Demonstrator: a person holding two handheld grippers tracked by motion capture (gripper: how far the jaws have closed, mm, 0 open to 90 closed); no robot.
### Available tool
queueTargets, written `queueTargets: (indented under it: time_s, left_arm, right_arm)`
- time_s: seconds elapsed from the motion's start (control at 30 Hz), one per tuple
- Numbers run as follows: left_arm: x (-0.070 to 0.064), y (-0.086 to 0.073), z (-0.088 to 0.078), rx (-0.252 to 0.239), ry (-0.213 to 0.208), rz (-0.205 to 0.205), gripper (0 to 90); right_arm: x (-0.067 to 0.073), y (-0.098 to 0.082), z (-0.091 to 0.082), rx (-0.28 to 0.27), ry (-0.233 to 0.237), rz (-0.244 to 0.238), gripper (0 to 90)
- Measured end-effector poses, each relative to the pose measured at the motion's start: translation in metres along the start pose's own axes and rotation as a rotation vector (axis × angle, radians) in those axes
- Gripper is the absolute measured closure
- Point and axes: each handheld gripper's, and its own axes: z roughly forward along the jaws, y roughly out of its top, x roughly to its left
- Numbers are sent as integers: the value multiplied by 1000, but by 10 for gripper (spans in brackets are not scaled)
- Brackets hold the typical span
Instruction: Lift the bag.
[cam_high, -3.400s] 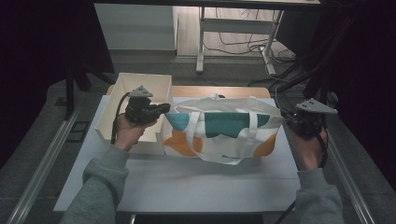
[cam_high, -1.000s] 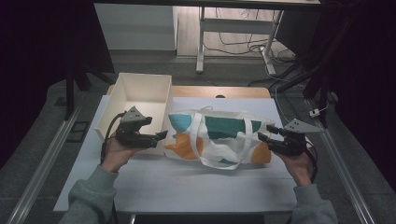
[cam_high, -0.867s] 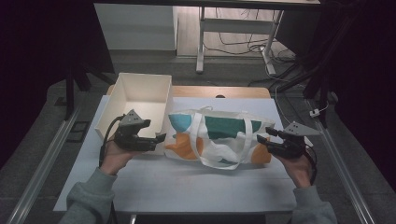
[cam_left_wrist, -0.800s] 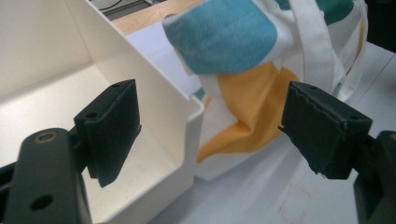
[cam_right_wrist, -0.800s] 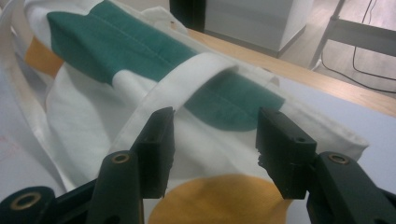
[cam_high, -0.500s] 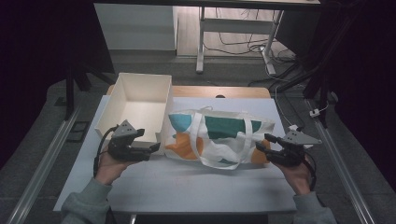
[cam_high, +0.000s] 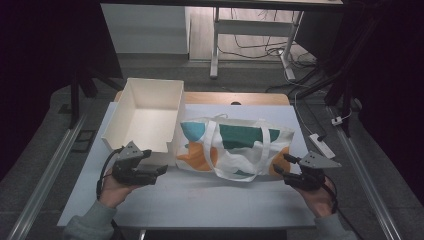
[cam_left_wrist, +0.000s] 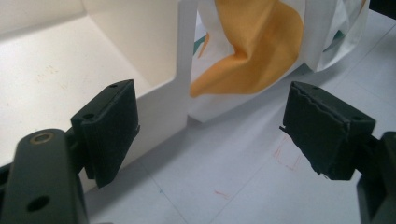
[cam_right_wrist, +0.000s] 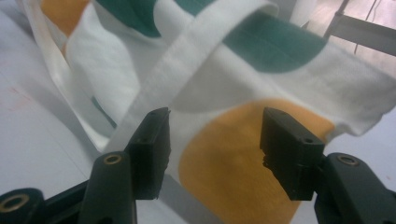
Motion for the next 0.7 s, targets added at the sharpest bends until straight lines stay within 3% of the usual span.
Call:
queueTargets:
  time_s: [0.3,0.7]
  left_arm:
    - [-1,-19,5,19,-5,-6,190]
    - [0,-34,9,40,6,0,169]
  right_arm:
    - [2,-16,0,-6,1,8,355]
    - [7,-32,7,26,13,8,325]
